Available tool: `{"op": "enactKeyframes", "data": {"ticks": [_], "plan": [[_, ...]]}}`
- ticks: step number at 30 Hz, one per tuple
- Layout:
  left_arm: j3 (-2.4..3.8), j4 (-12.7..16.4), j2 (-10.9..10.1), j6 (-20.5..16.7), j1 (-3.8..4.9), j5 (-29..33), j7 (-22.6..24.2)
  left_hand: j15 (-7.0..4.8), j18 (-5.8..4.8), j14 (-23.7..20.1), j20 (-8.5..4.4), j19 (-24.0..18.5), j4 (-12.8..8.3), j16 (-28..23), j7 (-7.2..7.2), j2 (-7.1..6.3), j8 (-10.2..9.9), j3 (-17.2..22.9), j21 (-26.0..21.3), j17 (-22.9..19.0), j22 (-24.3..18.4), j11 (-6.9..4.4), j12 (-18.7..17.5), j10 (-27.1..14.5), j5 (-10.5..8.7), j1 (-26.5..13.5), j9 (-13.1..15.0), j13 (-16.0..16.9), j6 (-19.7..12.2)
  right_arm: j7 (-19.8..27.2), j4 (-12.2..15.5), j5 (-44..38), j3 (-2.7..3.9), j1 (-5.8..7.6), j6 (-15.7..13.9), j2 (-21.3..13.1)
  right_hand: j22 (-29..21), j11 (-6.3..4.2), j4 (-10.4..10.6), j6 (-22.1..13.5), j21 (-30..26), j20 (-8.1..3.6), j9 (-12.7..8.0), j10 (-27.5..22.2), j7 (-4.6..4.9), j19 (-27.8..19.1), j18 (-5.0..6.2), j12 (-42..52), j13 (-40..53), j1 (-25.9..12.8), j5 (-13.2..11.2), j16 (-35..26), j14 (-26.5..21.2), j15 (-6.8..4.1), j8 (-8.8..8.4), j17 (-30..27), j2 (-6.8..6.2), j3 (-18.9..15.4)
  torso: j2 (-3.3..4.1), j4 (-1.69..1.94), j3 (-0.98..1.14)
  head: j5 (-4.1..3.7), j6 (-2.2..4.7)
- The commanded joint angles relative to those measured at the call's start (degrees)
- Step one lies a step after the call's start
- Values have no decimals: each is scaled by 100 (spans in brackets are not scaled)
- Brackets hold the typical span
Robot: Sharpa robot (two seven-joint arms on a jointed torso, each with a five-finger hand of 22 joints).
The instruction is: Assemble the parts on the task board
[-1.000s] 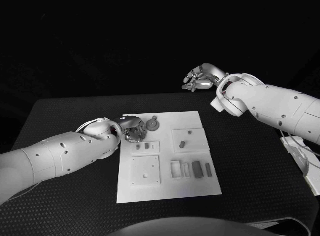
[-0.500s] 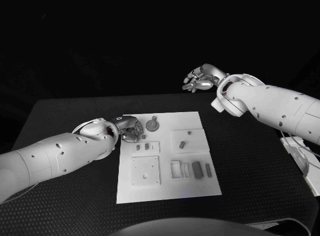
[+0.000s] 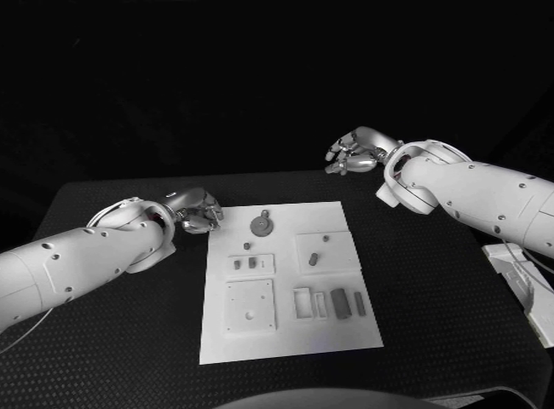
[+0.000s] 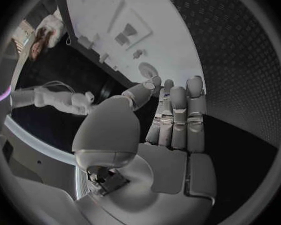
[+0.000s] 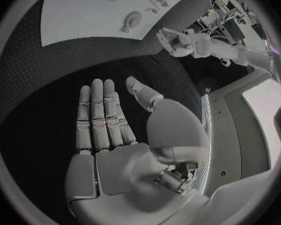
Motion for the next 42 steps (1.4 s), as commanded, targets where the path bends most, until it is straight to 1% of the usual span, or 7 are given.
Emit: {"op": "enactKeyframes", "data": {"ticks": [1,8,11,16,19,29,42], "plan": [[13,122,-146,3,95,2422,518,47,353,-234,70,-282,52,-393,10,5,37,1,-336,-180,-202,49,26,-47,-21,-124,-1,29,-15,76,139,-882,-33,-44,262,-128,27,66,-22,-10,-29,18,-57,-21,7,24,121,-197,-131,94,13,-43,74,-21,-42,60,16,15,-5,-5,-1,13,71],[27,271,-425,540,169,4455,1182,326,99,-726,276,-905,-7,-1565,45,63,23,-217,-1248,-644,-844,206,10,-300,-9,-399,-15,38,-195,-27,557,-1770,-286,-157,211,-443,107,92,-22,79,59,-41,-182,192,-23,349,166,-610,-464,224,12,-41,427,-159,-25,259,-3,27,-19,3,-8,15,161],[26,308,-487,706,167,4701,1364,543,70,-922,480,-1170,-93,-2184,41,100,2,-357,-1656,-837,-1166,272,7,-467,11,-535,-26,-29,-324,-91,696,-2202,-385,-198,201,-510,138,67,-18,141,134,-124,-212,323,-29,573,166,-686,-540,251,14,13,639,-248,2,349,-9,30,-33,0,-15,23,181],[25,373,-509,781,165,4843,1463,619,96,-896,565,-1191,-148,-2533,58,128,10,-548,-1850,-869,-1350,307,11,-583,-14,-655,-28,-114,-392,-266,875,-2767,-589,-262,183,-593,178,23,-17,228,224,-237,-250,513,-48,869,166,-781,-634,276,13,99,907,-362,40,489,-81,20,-54,-10,-41,15,198],[24,421,-514,777,164,4931,1497,628,101,-878,576,-1184,-155,-2596,64,124,13,-609,-1884,-859,-1383,309,15,-587,-23,-687,-30,-130,-404,-351,916,-2947,-666,-343,156,-596,212,4,-11,258,290,-307,-274,587,-56,1048,166,-840,-684,274,13,212,1067,-424,51,598,-133,5,-60,-16,-51,32,199],[24,472,-505,797,164,5005,1520,646,114,-844,593,-1164,-171,-2729,91,133,25,-775,-1955,-818,-1450,334,10,-623,-32,-754,-31,-176,-426,-494,963,-3189,-699,-546,-54,-468,237,4,10,207,310,-355,-325,624,-28,1162,166,-938,-755,221,14,263,1127,-445,17,687,-248,-1,-48,-7,-44,62,186],[24,478,-483,782,164,5077,1554,651,119,-825,602,-1150,-162,-2788,112,158,36,-836,-1987,-787,-1480,343,14,-645,-32,-777,-33,-199,-424,-597,610,-3276,-726,-672,-162,-146,247,1,4,212,311,-369,-337,646,-30,1186,166,-965,-775,236,15,276,1140,-450,20,715,-229,21,-45,0,-35,99,143]]}}
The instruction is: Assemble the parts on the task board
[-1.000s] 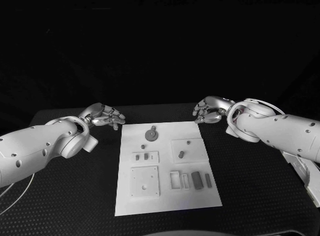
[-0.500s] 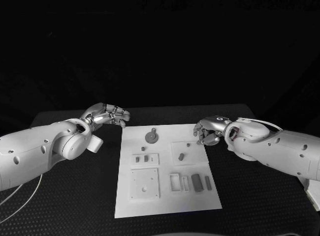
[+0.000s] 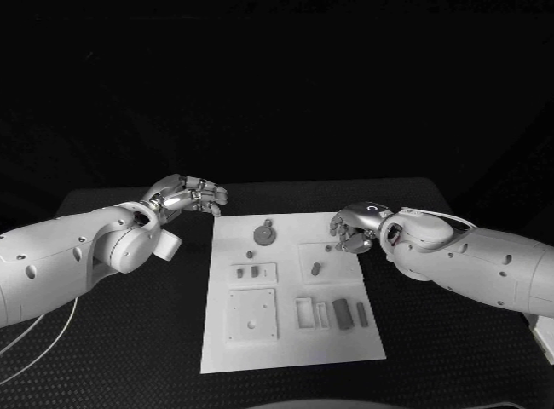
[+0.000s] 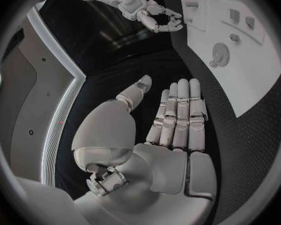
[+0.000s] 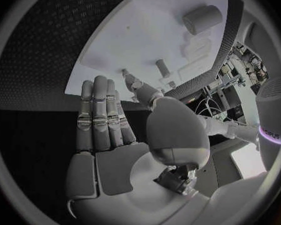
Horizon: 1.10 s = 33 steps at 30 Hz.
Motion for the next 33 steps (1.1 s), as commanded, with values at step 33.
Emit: {"op": "enactKeyframes", "data": {"ticks": [33], "plan": [[5,-33,69,82,5,113,83,11,-42,41,31,50,3,-95,56,36,20,-90,-68,58,-37,3,17,-69,-31,-56,-13,-29,-28,36,-505,-123,-82,-280,92,508,47,0,-7,220,-33,2,2,140,-80,16,76,-102,-48,27,14,14,-16,10,123,86,188,44,-2,-14,-3,130,-159]]}}
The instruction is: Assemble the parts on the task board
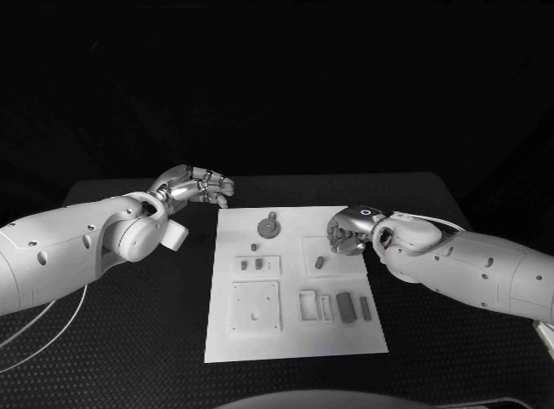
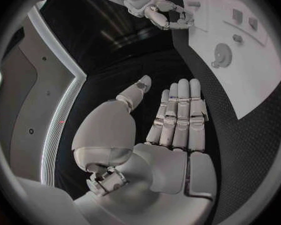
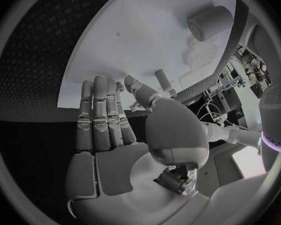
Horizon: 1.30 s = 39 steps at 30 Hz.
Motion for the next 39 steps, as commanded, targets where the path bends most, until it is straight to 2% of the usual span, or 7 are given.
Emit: {"op": "enactKeyframes", "data": {"ticks": [1,16,17,18,21,34,39], "plan": [[5,8,18,79,5,49,51,11,-2,42,11,30,5,-29,36,13,20,-30,-25,9,-9,-2,17,-33,-31,-34,-9,-10,-8,40,-43,-61,-23,-64,115,42,9,10,1,61,-35,2,8,29,-11,13,76,-37,-34,3,14,13,-20,9,27,9,63,36,2,-4,-4,4,-21],[5,4,27,62,5,49,1,6,1,62,7,52,10,-48,48,24,7,-40,-33,38,-18,4,14,-49,-30,-35,-20,-22,-38,13,-206,-165,-33,-137,101,174,68,-2,-26,224,-69,3,26,82,-84,-13,77,-84,-40,202,17,10,-39,4,111,77,425,110,0,-8,1,15,-55],[5,3,27,62,5,49,-3,5,1,63,7,53,10,-48,49,25,7,-40,-33,39,-19,4,15,-50,-30,-34,-20,-22,-39,13,-217,-177,-33,-139,98,181,73,-12,-14,248,-71,0,28,111,-89,-1,76,-78,-35,273,25,14,-29,-2,122,86,428,188,1,-9,4,12,-58],[5,3,27,62,5,49,-10,5,1,65,7,54,11,-49,49,26,7,-40,-34,41,-19,5,15,-50,-30,-34,-21,-22,-39,5,-223,-203,-34,-140,97,187,68,-16,39,273,-84,13,18,138,-87,40,76,-85,-34,345,30,10,-8,-1,122,94,337,486,1,-9,3,12,-58],[5,6,25,69,6,49,-24,4,1,67,6,57,11,-51,50,29,7,-39,-34,44,-20,5,15,-51,-30,-33,-21,-23,-40,-10,-237,-256,-36,-144,106,211,98,-38,16,333,-77,3,23,212,-110,86,77,-73,-17,294,22,20,31,-18,146,119,319,678,2,-8,0,3,-57],[5,2,31,74,6,49,-62,-4,4,91,0,78,9,-55,51,30,9,-39,-35,67,-24,7,17,-55,-30,-22,-24,-29,-43,-94,-248,-453,-47,-161,96,202,175,-104,-6,479,-29,-56,71,368,-178,204,77,-28,37,295,16,85,148,-74,228,194,300,798,1,-9,-2,2,-81],[5,-2,23,68,6,49,-68,-10,6,107,-5,92,8,-57,51,32,11,-37,-34,82,-25,7,18,-57,-30,-12,-25,-32,-42,-129,-218,-487,-48,-161,-52,187,188,-114,-9,508,-24,-65,92,390,-193,219,77,-23,49,310,17,94,157,-83,249,209,308,818,3,-12,0,-6,-86]]}}
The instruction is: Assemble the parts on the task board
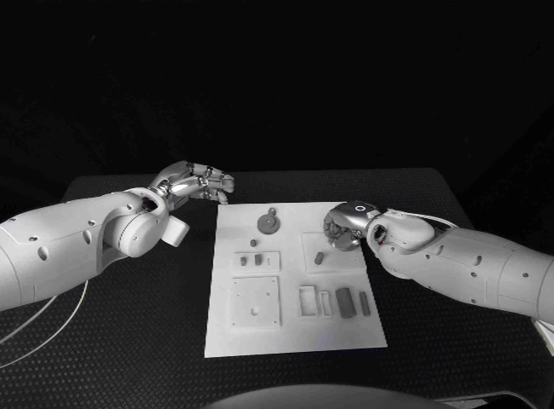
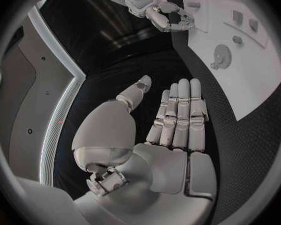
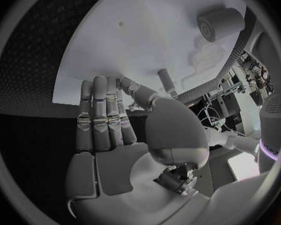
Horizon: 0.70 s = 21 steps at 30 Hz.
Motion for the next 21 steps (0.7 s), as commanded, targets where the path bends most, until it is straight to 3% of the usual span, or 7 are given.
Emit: {"op": "enactKeyframes", "data": {"ticks": [1,6,8,9,21], "plan": [[4,5,4,64,6,40,13,3,51,57,-5,55,-4,-35,30,34,12,-25,-33,14,-10,-13,19,-36,-30,-12,-9,-10,-22,-136,-18,-156,-58,-88,170,-9,8,-3,5,57,27,-5,15,54,-8,55,76,24,-153,80,17,28,13,-39,44,12,34,48,2,-4,0,-4,-4],[4,10,6,74,6,40,10,-3,53,73,-10,71,-2,-37,31,34,14,-25,-31,28,-10,-13,20,-36,-30,-9,-10,-13,-22,-152,4,-83,-57,-88,-11,-9,14,33,6,41,-20,13,46,-29,-10,-4,76,-46,-163,97,17,-10,-71,-18,47,24,25,96,3,1,-3,-5,-9],[4,10,7,71,6,40,10,-5,53,77,-11,75,-3,-37,30,34,15,-25,-31,32,-10,-13,21,-36,-29,-7,-10,-13,-22,-151,11,-57,-57,-89,9,4,-1,169,7,56,-115,53,80,-348,-21,-142,55,-257,-254,103,18,-117,-224,84,63,-7,4,142,1,1,-2,-13,-14],[4,7,8,76,6,40,10,-5,53,78,-12,76,-3,-38,30,34,15,-25,-31,33,-10,-13,21,-36,-29,-6,-10,-13,-22,-156,13,-50,-57,-89,30,4,3,188,5,52,-126,61,90,-378,-20,-155,57,-287,-271,110,16,-130,-232,101,64,-9,2,147,-1,2,-2,-15,-15],[4,11,-8,91,6,40,-8,-12,53,95,-17,92,-2,-42,31,31,16,-27,-30,51,-12,-13,21,-37,-29,-3,-13,-17,-24,-173,-9,-47,-58,-93,125,5,33,195,-5,27,-161,89,126,-354,-16,-177,76,-336,-308,193,15,-167,-245,111,53,-5,-38,168,-7,-3,-3,-24,-44]]}}
